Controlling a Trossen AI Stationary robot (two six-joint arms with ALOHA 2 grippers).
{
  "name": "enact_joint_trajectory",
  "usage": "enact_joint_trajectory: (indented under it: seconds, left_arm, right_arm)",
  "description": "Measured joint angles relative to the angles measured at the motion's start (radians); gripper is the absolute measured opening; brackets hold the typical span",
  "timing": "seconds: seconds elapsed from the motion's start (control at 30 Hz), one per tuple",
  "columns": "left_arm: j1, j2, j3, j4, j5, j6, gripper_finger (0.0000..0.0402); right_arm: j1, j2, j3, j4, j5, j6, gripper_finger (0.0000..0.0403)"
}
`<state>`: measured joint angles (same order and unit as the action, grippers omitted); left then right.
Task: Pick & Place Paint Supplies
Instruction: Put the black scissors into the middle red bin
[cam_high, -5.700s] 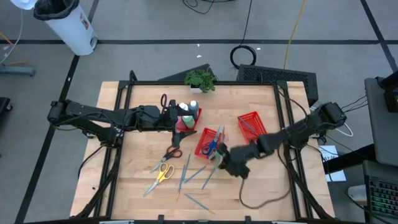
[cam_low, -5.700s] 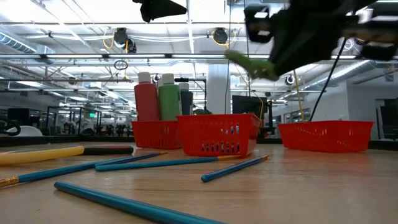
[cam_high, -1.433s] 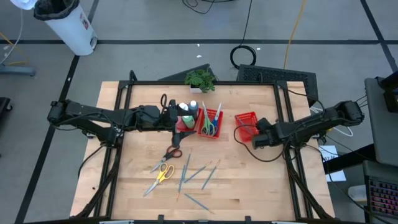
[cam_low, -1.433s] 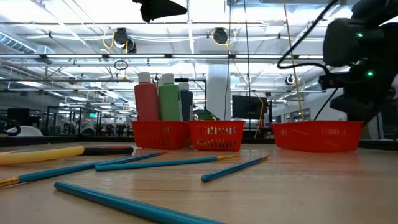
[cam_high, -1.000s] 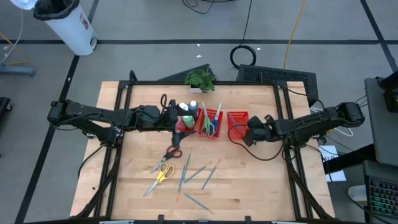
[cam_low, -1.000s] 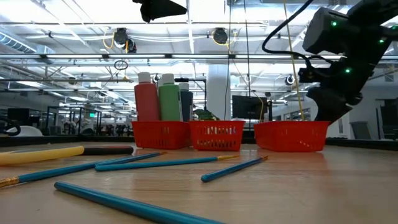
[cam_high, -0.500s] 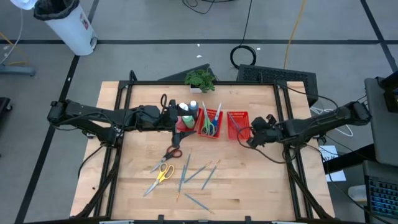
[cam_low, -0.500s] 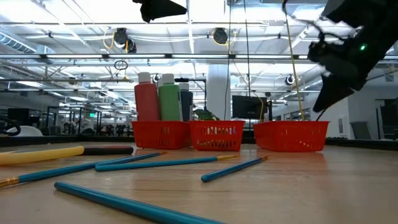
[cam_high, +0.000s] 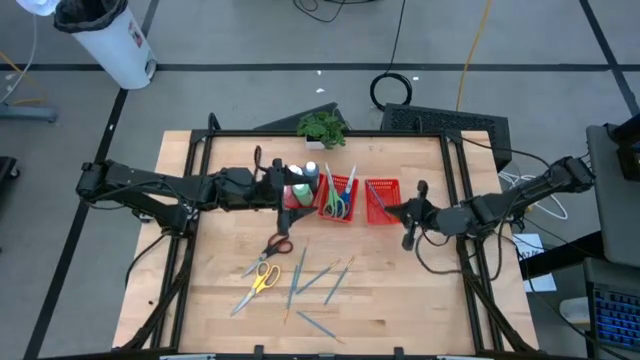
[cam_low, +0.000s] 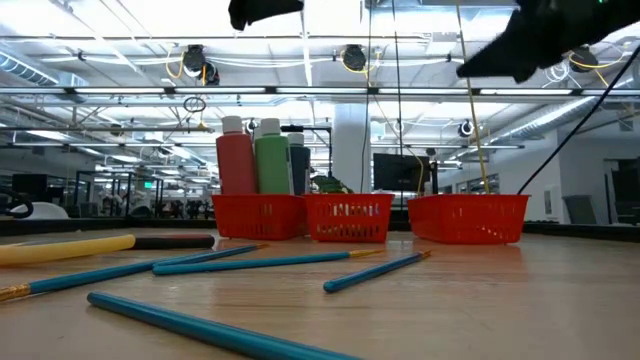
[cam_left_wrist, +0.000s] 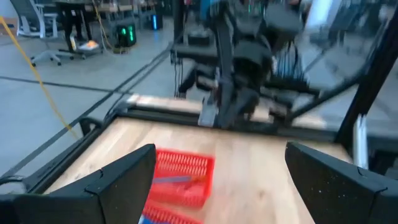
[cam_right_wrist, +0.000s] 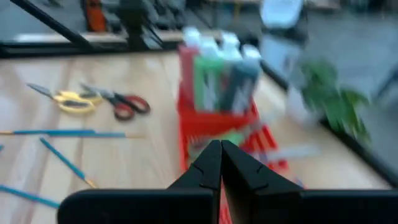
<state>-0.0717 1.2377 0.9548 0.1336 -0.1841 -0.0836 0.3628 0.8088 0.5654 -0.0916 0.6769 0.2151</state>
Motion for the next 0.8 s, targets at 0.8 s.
enact_joint_trajectory:
  seconds: [0.8]
  left_arm:
    - [-0.035, 0.026, -0.018, -0.66, 0.025, -0.352, 0.0365]
  right_arm:
    - [-0.036, -0.013, -0.318, 0.731, -0.236, -0.258, 0.0]
